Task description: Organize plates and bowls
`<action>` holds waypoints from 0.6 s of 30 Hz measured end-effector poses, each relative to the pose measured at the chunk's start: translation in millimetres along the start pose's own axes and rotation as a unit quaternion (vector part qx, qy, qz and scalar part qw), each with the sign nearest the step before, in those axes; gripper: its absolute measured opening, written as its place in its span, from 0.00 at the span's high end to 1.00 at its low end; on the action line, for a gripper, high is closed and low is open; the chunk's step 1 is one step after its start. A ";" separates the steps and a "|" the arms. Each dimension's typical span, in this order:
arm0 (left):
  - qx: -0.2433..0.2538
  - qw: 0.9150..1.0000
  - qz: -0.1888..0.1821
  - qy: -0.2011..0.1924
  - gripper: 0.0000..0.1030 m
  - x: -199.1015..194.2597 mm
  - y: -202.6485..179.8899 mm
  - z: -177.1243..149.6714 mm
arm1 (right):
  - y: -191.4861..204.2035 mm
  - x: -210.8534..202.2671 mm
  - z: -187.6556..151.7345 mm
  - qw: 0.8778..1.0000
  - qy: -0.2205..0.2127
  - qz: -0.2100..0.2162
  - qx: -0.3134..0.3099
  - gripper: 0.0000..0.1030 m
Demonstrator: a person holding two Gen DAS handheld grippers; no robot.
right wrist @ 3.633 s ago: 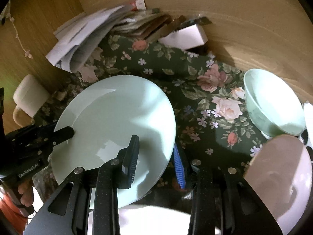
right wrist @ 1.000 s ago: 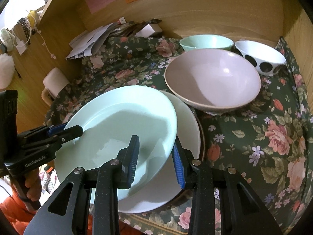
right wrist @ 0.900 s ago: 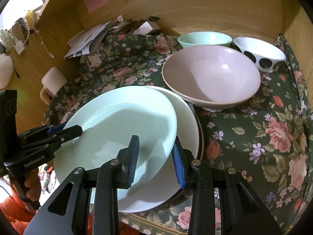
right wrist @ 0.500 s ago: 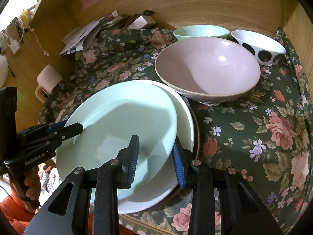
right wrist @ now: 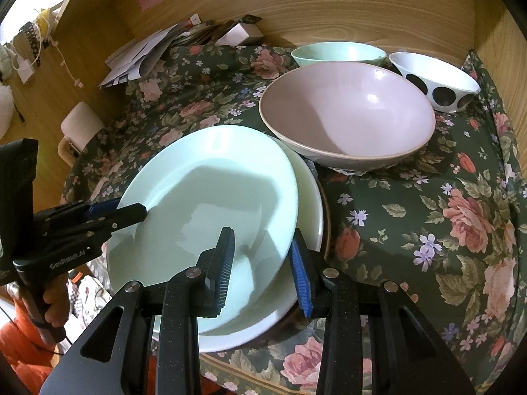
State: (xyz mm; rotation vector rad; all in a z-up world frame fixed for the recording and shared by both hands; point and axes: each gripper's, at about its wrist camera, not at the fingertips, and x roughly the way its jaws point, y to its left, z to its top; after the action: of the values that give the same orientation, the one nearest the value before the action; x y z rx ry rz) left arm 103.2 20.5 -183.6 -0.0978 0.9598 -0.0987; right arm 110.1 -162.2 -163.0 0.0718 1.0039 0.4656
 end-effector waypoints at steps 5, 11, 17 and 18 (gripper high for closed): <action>0.013 1.000 0.012 -0.011 0.69 -3.5 -3.4 0.3 | -0.8 -7.0 -1.7 1.000 -0.008 -0.008 0.004 0.68; 0.021 0.999 0.016 -0.029 0.59 -15.3 -6.4 8.0 | 2.3 -24.5 1.0 0.998 -0.038 -0.040 -0.009 0.56; 0.031 0.997 0.019 -0.071 0.42 -33.1 -14.4 24.7 | 2.8 -44.4 9.6 0.995 -0.076 -0.058 -0.014 0.42; 0.034 0.996 0.020 -0.076 0.42 -35.1 -16.3 26.8 | 2.1 -47.3 10.5 0.995 -0.080 -0.060 -0.014 0.41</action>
State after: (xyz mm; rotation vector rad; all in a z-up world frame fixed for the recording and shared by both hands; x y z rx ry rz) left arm 104.5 9.9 -137.8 -0.0236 0.8044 -0.0857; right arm 96.9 -178.0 -119.1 0.0237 0.8386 0.3584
